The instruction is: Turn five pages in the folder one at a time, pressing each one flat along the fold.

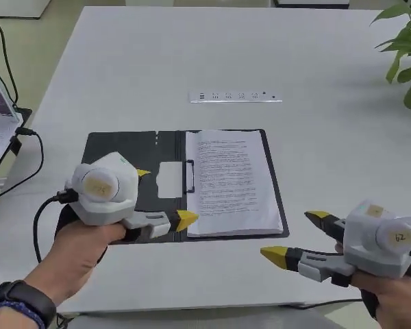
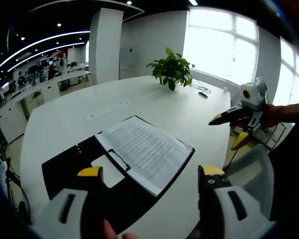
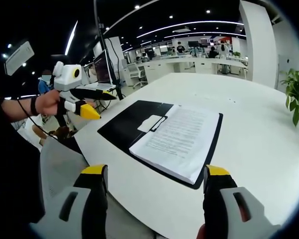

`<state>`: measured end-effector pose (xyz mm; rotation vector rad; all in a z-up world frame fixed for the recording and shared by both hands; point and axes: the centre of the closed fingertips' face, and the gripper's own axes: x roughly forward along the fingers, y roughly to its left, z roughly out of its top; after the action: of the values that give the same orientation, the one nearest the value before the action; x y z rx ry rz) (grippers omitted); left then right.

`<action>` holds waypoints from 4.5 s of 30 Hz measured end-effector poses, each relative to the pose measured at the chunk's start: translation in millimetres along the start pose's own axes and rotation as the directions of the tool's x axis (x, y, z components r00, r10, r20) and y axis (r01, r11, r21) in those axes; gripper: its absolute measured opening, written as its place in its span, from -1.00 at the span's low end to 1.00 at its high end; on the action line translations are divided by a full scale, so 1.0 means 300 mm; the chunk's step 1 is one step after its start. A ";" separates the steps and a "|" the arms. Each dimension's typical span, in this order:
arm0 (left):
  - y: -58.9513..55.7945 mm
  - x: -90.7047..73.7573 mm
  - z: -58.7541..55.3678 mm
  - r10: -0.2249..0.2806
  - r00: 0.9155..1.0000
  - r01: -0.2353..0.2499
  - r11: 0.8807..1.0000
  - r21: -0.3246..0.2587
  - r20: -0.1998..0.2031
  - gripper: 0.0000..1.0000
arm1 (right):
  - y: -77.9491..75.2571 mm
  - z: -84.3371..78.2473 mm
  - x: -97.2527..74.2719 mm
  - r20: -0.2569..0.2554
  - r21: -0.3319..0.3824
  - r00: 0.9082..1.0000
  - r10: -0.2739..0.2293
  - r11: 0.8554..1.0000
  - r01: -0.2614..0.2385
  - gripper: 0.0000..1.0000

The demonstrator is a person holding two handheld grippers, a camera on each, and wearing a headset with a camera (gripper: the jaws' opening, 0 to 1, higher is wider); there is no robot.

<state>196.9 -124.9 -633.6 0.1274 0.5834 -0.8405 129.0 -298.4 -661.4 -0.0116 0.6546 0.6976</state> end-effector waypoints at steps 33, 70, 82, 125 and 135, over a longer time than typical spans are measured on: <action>-0.130 0.296 0.062 -0.140 0.987 0.148 0.984 0.102 -0.081 0.54 | -0.035 -0.018 -0.022 -0.003 0.028 1.000 -0.022 0.999 0.022 0.55; -0.241 0.695 -0.105 -0.101 0.952 0.142 0.982 0.124 -0.289 0.53 | -0.074 -0.065 -0.023 -0.008 0.085 1.000 -0.025 0.996 0.025 0.51; -0.232 0.731 -0.165 -0.070 0.941 0.132 0.977 0.169 -0.330 0.52 | -0.098 -0.080 -0.029 -0.019 0.099 0.999 -0.030 0.995 0.032 0.50; -0.191 0.725 -0.154 -0.107 0.954 0.153 0.977 0.147 -0.278 0.21 | -0.267 -0.045 0.205 -0.017 0.157 0.999 0.045 0.987 -0.042 0.14; -0.190 0.720 -0.153 -0.120 0.953 0.164 0.977 0.139 -0.277 0.21 | -0.314 -0.030 0.313 0.000 0.242 0.999 0.040 0.969 -0.039 -0.05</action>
<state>247.6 -291.6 -780.8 0.3537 0.7850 -1.0196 234.7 -317.7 -740.5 0.2258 0.7432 0.6523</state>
